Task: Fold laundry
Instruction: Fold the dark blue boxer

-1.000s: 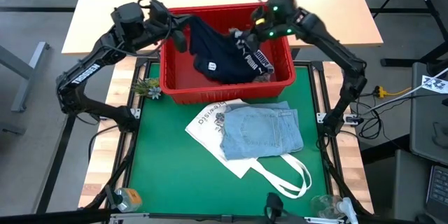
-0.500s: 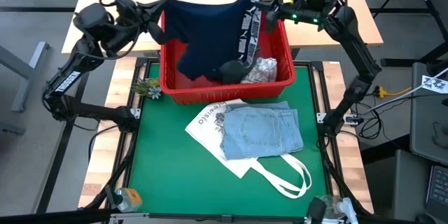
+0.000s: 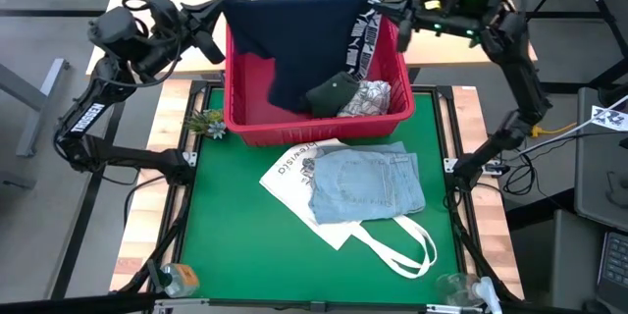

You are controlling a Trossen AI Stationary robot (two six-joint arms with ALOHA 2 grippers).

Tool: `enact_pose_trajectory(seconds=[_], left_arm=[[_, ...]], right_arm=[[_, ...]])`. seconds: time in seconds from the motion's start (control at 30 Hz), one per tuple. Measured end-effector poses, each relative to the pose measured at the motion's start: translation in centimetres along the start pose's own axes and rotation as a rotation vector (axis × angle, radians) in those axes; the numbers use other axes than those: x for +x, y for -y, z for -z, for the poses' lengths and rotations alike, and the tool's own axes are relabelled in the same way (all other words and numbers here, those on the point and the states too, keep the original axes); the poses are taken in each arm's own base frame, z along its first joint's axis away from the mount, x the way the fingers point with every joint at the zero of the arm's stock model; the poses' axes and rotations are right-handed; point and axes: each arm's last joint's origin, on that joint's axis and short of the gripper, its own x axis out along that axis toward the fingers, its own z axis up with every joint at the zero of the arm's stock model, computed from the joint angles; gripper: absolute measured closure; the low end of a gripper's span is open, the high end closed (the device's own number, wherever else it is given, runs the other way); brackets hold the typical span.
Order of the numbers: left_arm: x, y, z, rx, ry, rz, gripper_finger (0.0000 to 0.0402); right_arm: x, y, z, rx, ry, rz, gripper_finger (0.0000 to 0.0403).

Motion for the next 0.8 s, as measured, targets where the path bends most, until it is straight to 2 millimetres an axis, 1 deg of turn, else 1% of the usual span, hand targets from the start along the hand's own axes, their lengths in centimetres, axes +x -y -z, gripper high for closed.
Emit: enact_pose_trajectory(seconds=[0.17,0.3,0.43,0.57,0.7,0.8], left_arm=[[-0.1,0.5,-0.5,-0.065,0.054,0.075,0.0402],[-0.3,1.2,-1.0,-0.112,0.090,0.167,0.0402],[-0.5,1.8,-1.4,-0.151,0.125,0.218,0.0402],[-0.8,2.5,-1.5,-0.189,0.127,0.267,0.0402],[-1.0,3.4,-1.4,-0.204,0.113,0.329,0.0402],[-0.9,4.3,-1.1,-0.215,0.092,0.374,0.0402]], right_arm=[[-2.1,-0.7,-0.5,0.011,0.016,-0.056,0.0401],[-4.1,-1.4,-0.9,0.007,0.030,-0.099,0.0401],[-6.0,-2.1,-1.2,0.008,0.051,-0.157,0.0401],[-7.9,-2.7,-1.4,0.039,0.057,-0.192,0.0401],[-9.6,-3.2,-0.9,0.058,0.013,-0.200,0.0401],[-10.4,-3.4,-0.2,0.085,-0.057,-0.201,0.0401]])
